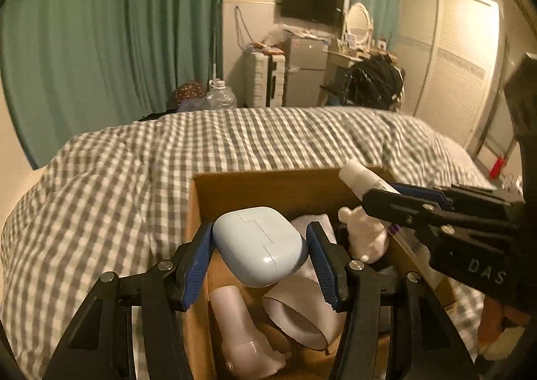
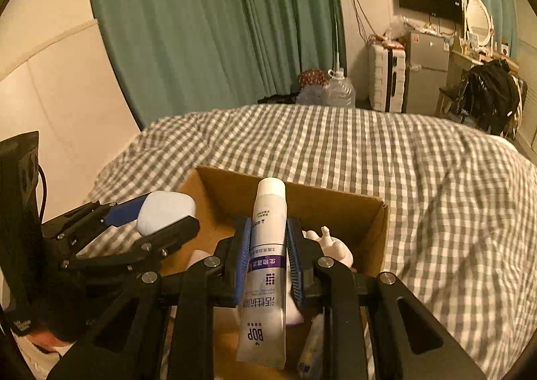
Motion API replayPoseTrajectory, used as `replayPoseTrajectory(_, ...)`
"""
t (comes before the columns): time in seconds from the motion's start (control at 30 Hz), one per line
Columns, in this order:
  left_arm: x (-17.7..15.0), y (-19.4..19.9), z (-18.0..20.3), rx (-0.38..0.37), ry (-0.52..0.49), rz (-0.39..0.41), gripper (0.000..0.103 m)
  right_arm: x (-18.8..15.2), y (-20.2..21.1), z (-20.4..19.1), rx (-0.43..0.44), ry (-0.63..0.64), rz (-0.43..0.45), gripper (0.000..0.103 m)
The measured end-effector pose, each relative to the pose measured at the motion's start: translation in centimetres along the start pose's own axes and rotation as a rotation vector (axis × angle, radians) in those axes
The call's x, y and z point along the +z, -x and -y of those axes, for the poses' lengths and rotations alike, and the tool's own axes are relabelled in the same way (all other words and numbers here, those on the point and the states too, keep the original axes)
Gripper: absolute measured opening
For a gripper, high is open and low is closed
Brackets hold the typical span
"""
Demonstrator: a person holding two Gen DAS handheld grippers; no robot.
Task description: Organize objects
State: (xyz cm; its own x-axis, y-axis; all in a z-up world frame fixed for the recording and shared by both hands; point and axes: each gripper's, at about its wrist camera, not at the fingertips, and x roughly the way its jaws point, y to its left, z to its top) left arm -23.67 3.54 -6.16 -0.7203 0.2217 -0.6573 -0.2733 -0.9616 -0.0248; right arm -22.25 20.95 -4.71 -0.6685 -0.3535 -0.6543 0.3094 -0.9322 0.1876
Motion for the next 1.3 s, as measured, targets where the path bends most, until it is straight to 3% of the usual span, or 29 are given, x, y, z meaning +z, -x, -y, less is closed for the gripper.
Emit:
replayPoseTrajectory(0.2,-0.3,-1.2,1.1,0.005,-0.077,-0.019,0.059,-1.1,-2.4,1.7,0.005,-0.04,-0.037,0.026)
replayPoseTrajectory(0.23,-0.3,-1.1,1.1,-0.004,-0.074,-0.021,0.06,-1.0,-2.3,1.8,0.002,-0.044,-0.032,0.037)
replayPoseTrajectory(0.3,-0.1,-0.5,1.2,0.0,-0.072,-0.005,0.073,-0.8,-1.6,1.9,-0.011,-0.047,-0.004,0.056)
replayPoseTrajectory(0.37,0.1,0.8,1.3,0.018,-0.073,0.036,0.086,-0.7,-0.5,1.7,-0.029,-0.048,0.034,0.058)
replayPoseTrajectory(0.47,0.6,2.8,1.5,0.027,-0.072,0.075,0.09,-0.2,1.2,1.6,-0.049,-0.05,0.064,0.058)
replayPoseTrajectory(0.93,2.5,14.8,3.0,0.113,-0.045,0.274,0.101,1.7,15.1,-2.1,-0.141,-0.002,0.291,0.084)
replayPoseTrajectory(1.13,1.4,19.0,3.4,0.187,-0.04,0.347,0.103,0.4,19.9,-3.9,-0.164,0.01,0.363,0.098)
replayPoseTrajectory(1.3,-1.2,20.7,3.5,0.219,-0.015,0.373,0.103,-2.7,21.8,-5.2,-0.244,0.042,0.401,0.101)
